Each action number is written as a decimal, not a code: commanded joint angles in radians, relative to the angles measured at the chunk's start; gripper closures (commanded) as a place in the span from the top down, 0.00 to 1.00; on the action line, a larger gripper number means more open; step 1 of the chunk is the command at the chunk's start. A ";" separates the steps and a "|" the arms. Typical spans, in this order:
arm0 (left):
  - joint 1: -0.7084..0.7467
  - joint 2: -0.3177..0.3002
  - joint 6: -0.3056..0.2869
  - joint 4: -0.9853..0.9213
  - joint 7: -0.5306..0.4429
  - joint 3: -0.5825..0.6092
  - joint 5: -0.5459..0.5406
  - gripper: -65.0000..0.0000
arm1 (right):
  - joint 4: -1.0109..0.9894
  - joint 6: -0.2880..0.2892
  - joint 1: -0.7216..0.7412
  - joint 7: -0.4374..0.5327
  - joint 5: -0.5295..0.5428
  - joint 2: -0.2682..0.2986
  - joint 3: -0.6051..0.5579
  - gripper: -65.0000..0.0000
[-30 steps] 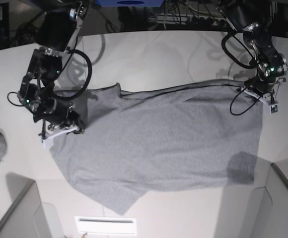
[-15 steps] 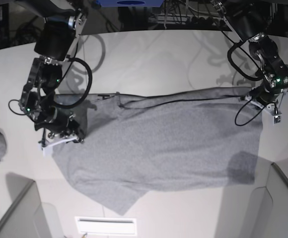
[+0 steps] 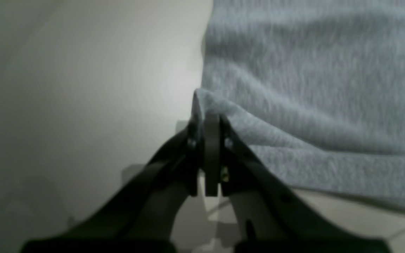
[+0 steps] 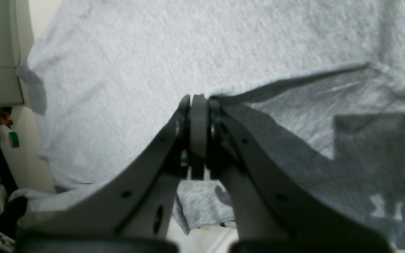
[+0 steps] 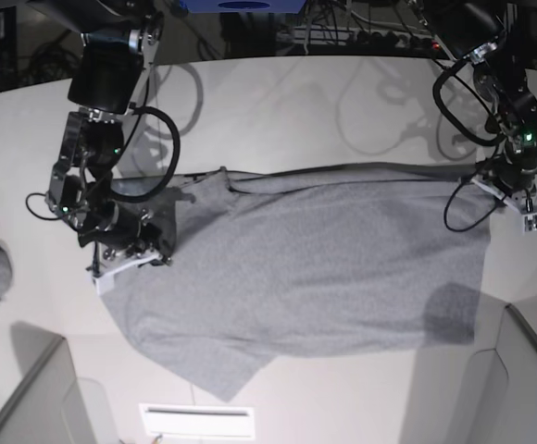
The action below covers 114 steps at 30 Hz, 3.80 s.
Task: Fold the T-shirt properly
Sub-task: 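Lift the grasped shirt edge with both grippers and lower it, then drag the shirt toward the robot base with both grippers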
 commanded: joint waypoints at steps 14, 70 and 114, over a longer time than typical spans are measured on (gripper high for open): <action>-0.122 -0.023 0.082 -0.186 -0.024 0.086 -0.012 0.00 | -0.063 0.000 0.035 0.050 0.015 0.006 0.006 0.00; 0.015 0.040 -0.019 -0.349 -0.245 -0.224 -0.321 0.56 | 0.444 -0.172 -0.548 0.534 0.025 -0.039 0.010 0.39; 0.039 0.005 -0.019 -0.329 -0.211 -0.216 -0.319 0.00 | 0.005 -0.173 -0.258 0.317 0.189 -0.011 0.264 0.00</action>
